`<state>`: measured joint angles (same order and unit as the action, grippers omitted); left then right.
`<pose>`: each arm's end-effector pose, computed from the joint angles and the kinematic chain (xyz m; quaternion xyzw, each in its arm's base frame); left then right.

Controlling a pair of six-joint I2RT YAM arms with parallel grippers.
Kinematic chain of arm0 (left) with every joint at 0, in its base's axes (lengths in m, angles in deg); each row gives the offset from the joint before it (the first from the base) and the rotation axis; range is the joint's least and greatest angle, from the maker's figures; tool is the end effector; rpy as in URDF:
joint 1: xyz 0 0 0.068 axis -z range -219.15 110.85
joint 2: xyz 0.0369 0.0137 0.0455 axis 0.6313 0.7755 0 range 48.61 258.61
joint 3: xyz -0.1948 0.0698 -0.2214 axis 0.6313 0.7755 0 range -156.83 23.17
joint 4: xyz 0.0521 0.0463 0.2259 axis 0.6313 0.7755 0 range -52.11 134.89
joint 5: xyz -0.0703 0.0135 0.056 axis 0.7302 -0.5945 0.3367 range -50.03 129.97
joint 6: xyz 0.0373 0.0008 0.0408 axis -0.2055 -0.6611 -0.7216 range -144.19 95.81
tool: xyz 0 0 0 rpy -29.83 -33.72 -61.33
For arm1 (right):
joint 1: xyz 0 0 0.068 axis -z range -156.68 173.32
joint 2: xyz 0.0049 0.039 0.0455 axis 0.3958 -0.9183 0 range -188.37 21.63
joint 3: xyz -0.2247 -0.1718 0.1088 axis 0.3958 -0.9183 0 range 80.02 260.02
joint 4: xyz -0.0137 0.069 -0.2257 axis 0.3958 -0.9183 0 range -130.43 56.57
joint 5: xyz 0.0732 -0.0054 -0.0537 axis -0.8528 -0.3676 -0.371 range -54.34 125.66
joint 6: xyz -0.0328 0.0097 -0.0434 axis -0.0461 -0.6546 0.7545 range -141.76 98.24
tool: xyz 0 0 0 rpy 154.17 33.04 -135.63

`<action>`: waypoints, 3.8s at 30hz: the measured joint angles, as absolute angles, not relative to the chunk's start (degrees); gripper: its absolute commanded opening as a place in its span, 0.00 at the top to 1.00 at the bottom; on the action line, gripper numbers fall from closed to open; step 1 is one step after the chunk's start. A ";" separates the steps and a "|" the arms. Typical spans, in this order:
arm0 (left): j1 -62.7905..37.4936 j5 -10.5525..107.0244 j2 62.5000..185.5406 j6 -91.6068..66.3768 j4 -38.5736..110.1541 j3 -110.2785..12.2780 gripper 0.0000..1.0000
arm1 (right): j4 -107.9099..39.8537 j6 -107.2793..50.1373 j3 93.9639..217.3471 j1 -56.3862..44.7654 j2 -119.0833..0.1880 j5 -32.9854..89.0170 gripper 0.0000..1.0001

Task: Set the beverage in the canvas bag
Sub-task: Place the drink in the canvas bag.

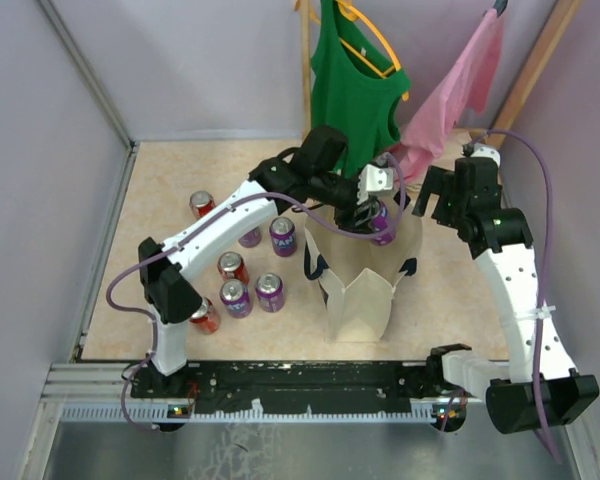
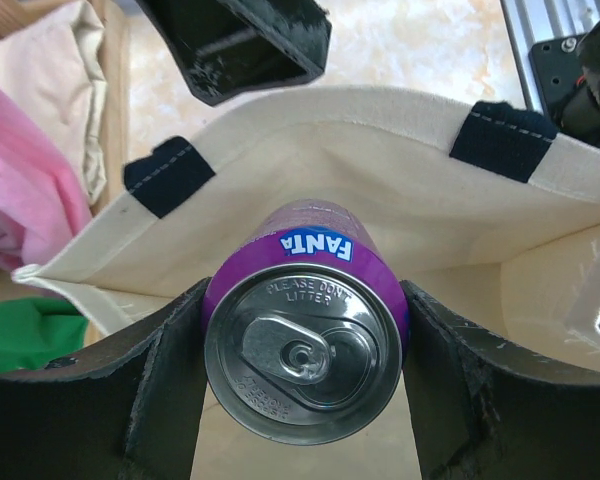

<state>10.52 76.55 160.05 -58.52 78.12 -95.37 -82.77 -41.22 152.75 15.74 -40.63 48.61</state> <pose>0.2573 -0.3378 0.4178 0.6697 0.5205 -0.3339 0.4113 0.1719 0.0142 0.4039 0.1412 0.8865 0.0013 0.4407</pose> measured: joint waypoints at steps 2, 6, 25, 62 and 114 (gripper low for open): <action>10.98 75.83 160.55 -59.05 78.17 -94.41 1.00 | -82.69 -41.22 152.60 15.96 -40.58 48.34 0.01; 11.35 74.32 160.58 -60.31 78.19 -92.07 1.00 | -82.86 -41.22 151.15 16.22 -40.23 47.93 0.01; 13.06 65.21 165.82 -64.86 77.75 -88.12 1.00 | -82.69 -40.80 150.41 16.86 -40.15 46.51 0.01; 13.10 57.38 174.35 -55.66 72.09 -85.54 1.00 | -83.69 -38.20 150.19 17.86 -43.38 44.80 0.01; 13.08 57.49 165.45 -52.60 60.02 -85.71 0.08 | -82.62 -38.40 149.76 18.34 -44.52 41.63 0.01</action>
<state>13.08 57.49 165.45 -52.60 60.02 -85.71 -82.62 -38.40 149.76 18.34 -44.52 41.63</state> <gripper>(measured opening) 0.943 0.990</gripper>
